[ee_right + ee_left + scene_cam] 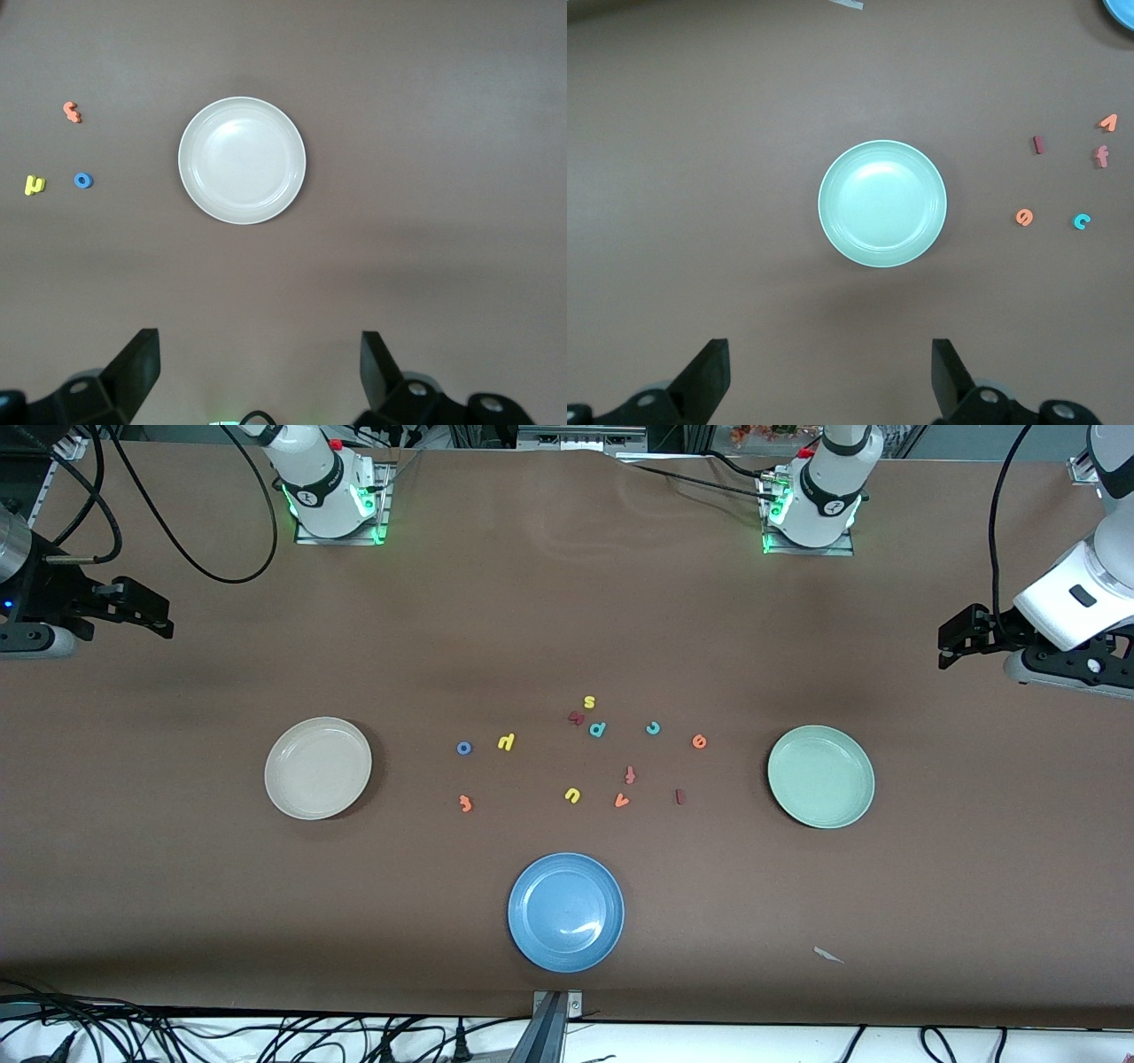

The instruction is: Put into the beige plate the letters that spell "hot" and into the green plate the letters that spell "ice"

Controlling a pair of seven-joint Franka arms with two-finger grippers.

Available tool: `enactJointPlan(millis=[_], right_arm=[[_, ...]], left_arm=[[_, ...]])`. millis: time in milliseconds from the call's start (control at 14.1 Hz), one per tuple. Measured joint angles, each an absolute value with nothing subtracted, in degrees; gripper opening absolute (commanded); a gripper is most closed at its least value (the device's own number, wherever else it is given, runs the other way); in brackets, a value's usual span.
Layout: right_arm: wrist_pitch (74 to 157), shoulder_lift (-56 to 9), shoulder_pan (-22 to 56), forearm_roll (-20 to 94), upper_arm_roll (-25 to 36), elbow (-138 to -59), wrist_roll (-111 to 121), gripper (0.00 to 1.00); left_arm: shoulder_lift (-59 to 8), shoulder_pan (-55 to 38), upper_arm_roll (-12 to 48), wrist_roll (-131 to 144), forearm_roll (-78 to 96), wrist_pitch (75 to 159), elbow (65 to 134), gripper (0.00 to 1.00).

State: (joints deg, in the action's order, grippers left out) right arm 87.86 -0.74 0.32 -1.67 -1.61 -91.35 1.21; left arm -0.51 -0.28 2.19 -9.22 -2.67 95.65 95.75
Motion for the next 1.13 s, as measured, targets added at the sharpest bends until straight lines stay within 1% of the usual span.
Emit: enactJointPlan(millis=[424,1131], right_arm=[[87.90,-0.74,0.35,-1.67,-1.62,-91.35,1.21,1.00],[88.48,-0.93,0.44,-1.65,-1.78,-91.35,1.21,1.00]], left_arm=[[-1.48,-0.17,2.06,-9.21,-2.67,95.65,95.77,1.00],[-1.58,2.98,1.53,-9.17,-2.66,96.78,95.77,1.00]])
